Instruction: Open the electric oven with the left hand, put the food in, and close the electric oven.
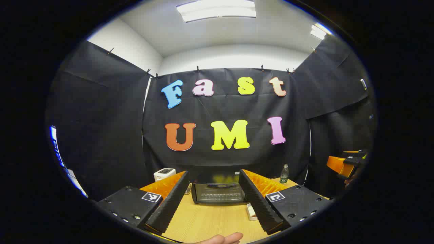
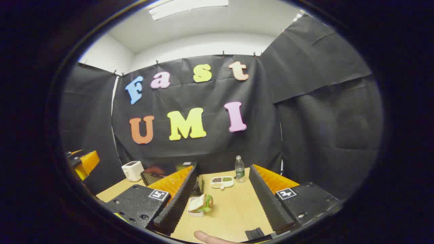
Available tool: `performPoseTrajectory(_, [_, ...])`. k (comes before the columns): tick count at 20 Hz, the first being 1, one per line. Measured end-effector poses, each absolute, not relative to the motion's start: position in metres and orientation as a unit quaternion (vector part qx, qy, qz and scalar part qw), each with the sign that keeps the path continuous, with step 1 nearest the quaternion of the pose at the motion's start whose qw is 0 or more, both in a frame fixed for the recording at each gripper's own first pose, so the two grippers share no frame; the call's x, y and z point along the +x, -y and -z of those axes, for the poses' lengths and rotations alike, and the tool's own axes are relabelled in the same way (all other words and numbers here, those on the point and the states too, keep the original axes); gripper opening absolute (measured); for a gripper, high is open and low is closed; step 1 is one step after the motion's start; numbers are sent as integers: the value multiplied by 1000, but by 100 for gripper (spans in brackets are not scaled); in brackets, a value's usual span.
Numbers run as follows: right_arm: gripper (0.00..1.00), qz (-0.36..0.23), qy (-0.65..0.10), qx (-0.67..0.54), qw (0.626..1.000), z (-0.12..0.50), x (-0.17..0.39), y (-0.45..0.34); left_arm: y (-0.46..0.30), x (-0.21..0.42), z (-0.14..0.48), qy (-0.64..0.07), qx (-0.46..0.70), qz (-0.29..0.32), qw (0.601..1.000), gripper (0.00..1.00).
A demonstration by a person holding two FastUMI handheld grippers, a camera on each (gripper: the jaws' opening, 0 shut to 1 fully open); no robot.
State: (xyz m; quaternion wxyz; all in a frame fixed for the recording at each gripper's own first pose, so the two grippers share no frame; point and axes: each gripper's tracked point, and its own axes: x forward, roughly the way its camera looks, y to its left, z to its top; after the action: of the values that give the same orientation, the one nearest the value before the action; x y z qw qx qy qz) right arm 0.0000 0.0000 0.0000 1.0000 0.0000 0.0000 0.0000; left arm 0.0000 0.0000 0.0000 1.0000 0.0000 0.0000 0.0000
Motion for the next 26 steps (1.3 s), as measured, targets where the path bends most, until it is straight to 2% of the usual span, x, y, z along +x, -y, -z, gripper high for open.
performPoseTrajectory(1, [89, -3, 0, -5, 1000, -1, -2, -3, -2, -2, 4, -7, 1, 2, 1000, 87])
performPoseTrajectory(2, [89, -5, 2, -8, 1000, -2, -3, -5, -5, -4, 4, -9, 0, 1, 1000, 96])
performPoseTrajectory(3, [89, -5, 4, -12, 1000, -5, -5, -7, -7, -4, 3, -8, -4, 2, 1000, 96])
performPoseTrajectory(4, [100, -4, 8, -15, 1000, -6, -6, -6, -8, -3, 6, -11, -9, 3, 1000, 96])
performPoseTrajectory(5, [100, -3, 11, -19, 1000, -8, -7, -6, -9, -3, 7, -13, -14, 2, 1000, 96])
performPoseTrajectory(6, [89, -1, 11, -20, 1000, -7, -7, -5, -13, -3, 9, -15, -18, 1, 1000, 96])
performPoseTrajectory(7, [100, 0, 11, -20, 1000, -6, -7, -4, -12, -2, 11, -19, -20, 4, 1000, 96])
performPoseTrajectory(17, [100, 7, 8, -19, 1000, 1, -6, 5, -24, 9, 27, -38, -18, -5, 999, 96])
performPoseTrajectory(19, [100, 3, 8, -21, 1000, 3, -3, 3, -17, 17, 31, -40, -24, 18, 999, 95])
performPoseTrajectory(20, [89, 2, 8, -23, 1000, 4, -1, 3, -17, 24, 32, -37, -26, 21, 999, 95])
performPoseTrajectory(22, [89, 3, 8, -24, 1000, 6, 5, 5, -19, 42, 38, -39, -22, 23, 999, 95])
performPoseTrajectory(23, [100, 5, 8, -22, 1000, 7, 10, 7, -20, 53, 41, -42, -18, 21, 999, 95])
performPoseTrajectory(26, [100, 3, 5, -19, 1000, 12, 25, 9, -17, 99, 61, -61, -7, 23, 998, 95])
